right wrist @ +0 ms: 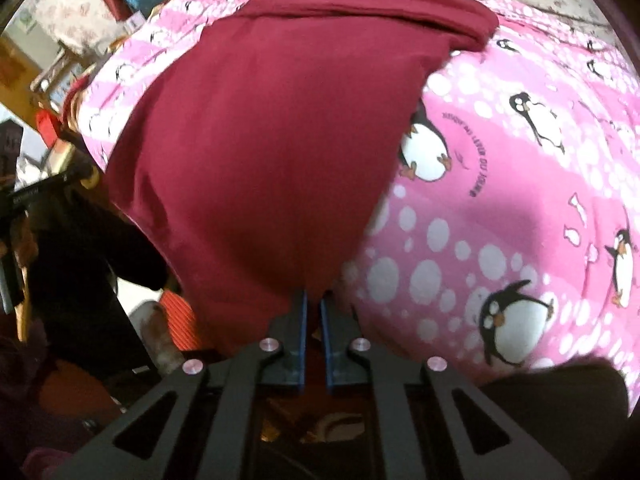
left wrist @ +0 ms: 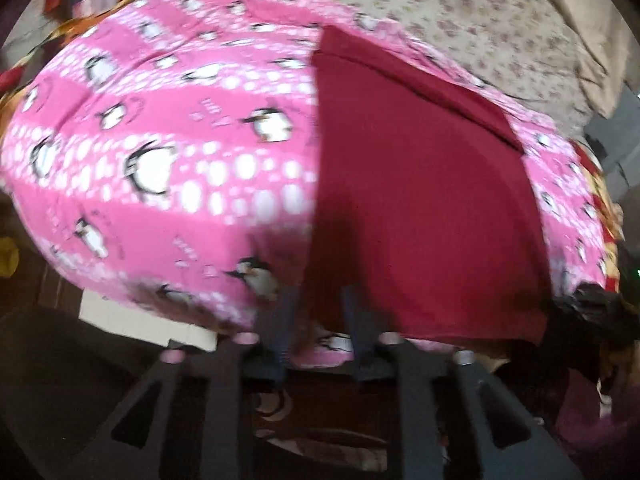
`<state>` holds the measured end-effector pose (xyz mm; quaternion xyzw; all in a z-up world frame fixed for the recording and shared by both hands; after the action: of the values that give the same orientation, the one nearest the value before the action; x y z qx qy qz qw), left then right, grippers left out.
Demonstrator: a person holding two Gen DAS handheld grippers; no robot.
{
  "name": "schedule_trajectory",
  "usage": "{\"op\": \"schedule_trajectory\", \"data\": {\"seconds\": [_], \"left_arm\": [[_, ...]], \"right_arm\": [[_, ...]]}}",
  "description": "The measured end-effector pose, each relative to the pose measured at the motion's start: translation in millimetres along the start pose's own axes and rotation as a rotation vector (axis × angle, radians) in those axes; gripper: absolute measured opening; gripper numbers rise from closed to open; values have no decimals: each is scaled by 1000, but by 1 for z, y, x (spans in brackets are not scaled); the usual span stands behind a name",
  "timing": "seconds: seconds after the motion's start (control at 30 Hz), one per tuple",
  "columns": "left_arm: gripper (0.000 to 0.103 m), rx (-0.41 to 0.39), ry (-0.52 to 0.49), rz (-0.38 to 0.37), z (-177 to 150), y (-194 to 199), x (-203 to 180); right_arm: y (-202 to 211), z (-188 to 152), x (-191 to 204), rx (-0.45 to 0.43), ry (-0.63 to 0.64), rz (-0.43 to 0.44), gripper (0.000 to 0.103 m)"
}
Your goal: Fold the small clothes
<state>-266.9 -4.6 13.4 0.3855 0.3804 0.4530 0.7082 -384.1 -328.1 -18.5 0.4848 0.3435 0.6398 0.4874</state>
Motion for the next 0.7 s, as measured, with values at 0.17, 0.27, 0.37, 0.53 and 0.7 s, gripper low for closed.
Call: {"op": "schedule_trajectory", "data": {"seconds": [0.17,0.27,0.37,0.53,0.7], "left_arm": [[25,27,53,-15,6,-21,7],[25,63,64,-35,5,-40,6],[25,110,70,-52,1,-60,3],[26,131,68,-59,0,-74,-4],[26,129,62,-50,1,-74,-5]], "right_arm": [[1,1,-1,24,25,-29,6],[-7,-1,-1,60,-24,44,35],[-17,-7,0,83,-97,130,66],[-41,-17,15,148,-70,141,66],[-56,-12,17,164,-93,152,65]]}}
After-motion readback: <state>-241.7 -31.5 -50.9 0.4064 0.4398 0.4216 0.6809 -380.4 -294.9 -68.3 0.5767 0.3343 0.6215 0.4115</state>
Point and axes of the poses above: each gripper's, at about its wrist camera, not at the fingertips, and y roughly against the way its jaws point, x to its left, z to its top, the point moved 5 cm from there along -y, roughly the way its jaws point, and after that the axes turned 2 degrees about z, right-handed, at the moved point
